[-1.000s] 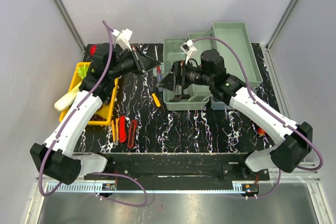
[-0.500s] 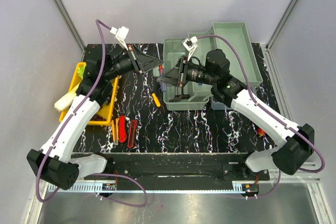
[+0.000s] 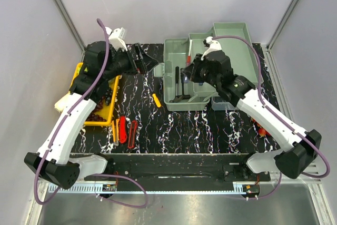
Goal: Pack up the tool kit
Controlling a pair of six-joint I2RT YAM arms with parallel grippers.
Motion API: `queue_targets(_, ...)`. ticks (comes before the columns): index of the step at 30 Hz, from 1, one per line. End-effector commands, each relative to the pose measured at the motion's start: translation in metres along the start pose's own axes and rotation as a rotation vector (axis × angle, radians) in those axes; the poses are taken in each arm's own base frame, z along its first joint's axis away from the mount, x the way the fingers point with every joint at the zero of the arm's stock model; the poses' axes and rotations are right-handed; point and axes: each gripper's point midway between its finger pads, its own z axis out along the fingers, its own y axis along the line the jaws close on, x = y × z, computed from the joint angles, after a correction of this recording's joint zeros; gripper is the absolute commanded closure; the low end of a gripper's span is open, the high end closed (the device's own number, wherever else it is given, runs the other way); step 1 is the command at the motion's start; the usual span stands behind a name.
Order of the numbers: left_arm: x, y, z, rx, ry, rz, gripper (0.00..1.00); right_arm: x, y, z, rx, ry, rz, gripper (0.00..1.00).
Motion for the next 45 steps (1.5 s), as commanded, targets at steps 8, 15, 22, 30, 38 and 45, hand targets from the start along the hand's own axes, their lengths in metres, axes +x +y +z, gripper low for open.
queue_targets(8, 0.029, 0.069, 0.004, -0.291, 0.081, 0.016, 0.01, -0.010, -0.183, -0.008, 0.789, 0.067, -0.262, 0.93)
queue_targets(15, 0.038, 0.080, 0.014, -0.305, 0.126, -0.007, 0.01, -0.003, -0.209, 0.006, 0.886, 0.131, -0.315, 0.91)
queue_targets(22, 0.074, 0.140, 0.020, -0.545, 0.158, -0.109, 0.01, 0.003, -0.216, 0.017, 0.914, 0.153, -0.277, 0.70)
queue_targets(30, 0.138, 0.193, 0.036, -0.697, 0.283, -0.207, 0.02, -0.003, -0.206, 0.021, 0.876, 0.149, -0.254, 0.52)
queue_targets(38, 0.183, 0.225, 0.075, -0.725, 0.387, -0.285, 0.05, -0.040, -0.137, 0.010, 0.569, 0.060, -0.200, 0.43)
queue_targets(45, 0.202, 0.250, 0.104, -0.808, 0.442, -0.302, 0.14, -0.063, -0.082, -0.020, 0.344, -0.030, -0.127, 0.34)
